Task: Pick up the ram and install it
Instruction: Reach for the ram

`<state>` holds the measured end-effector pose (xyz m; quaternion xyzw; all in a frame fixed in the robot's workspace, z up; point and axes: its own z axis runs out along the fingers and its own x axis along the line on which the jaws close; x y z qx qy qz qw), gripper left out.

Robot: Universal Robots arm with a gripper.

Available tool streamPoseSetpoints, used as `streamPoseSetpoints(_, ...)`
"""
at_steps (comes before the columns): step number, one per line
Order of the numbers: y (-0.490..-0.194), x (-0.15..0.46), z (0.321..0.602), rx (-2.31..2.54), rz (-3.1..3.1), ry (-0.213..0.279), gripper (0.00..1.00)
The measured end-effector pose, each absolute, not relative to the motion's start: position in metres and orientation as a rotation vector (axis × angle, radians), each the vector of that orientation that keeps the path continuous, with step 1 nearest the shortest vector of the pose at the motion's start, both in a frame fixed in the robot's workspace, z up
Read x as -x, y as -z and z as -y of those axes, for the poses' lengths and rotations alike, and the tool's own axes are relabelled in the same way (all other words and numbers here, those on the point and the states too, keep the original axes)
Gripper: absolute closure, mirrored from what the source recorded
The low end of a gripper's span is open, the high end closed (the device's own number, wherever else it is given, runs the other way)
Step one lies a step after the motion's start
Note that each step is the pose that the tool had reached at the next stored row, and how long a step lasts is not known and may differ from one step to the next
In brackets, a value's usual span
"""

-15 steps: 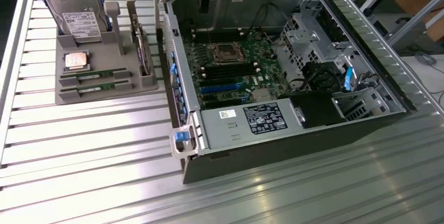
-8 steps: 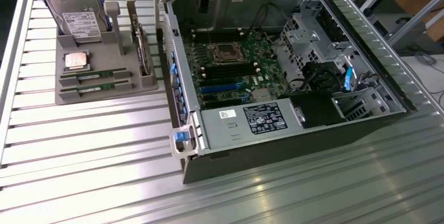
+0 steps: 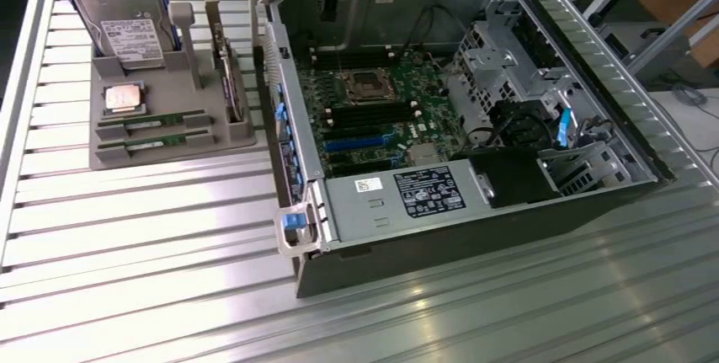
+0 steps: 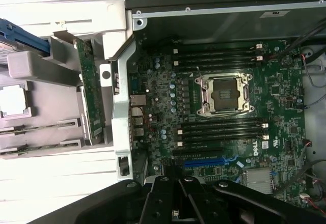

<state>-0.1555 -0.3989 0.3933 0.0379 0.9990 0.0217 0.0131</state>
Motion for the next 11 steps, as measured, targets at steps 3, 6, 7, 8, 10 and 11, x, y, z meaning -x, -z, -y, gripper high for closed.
streamPoseSetpoints(3, -0.3933, 0.1578, 0.3989, -0.118, -3.112, -0.068, 0.89)
streamPoseSetpoints(6, -0.3933, 0.1599, 0.3989, -0.118, -3.112, -0.068, 0.89)
streamPoseSetpoints(7, -0.3933, 0.1601, 0.3989, -0.118, -3.112, -0.068, 0.89)
streamPoseSetpoints(8, -0.3933, 0.1604, 0.3989, -0.118, -3.112, -0.068, 0.89)
streamPoseSetpoints(10, -0.3933, 0.1609, 0.3989, -0.118, -3.112, -0.068, 0.89)
streamPoseSetpoints(11, -0.3933, 0.161, 0.3989, -0.118, -3.112, -0.068, 0.89)
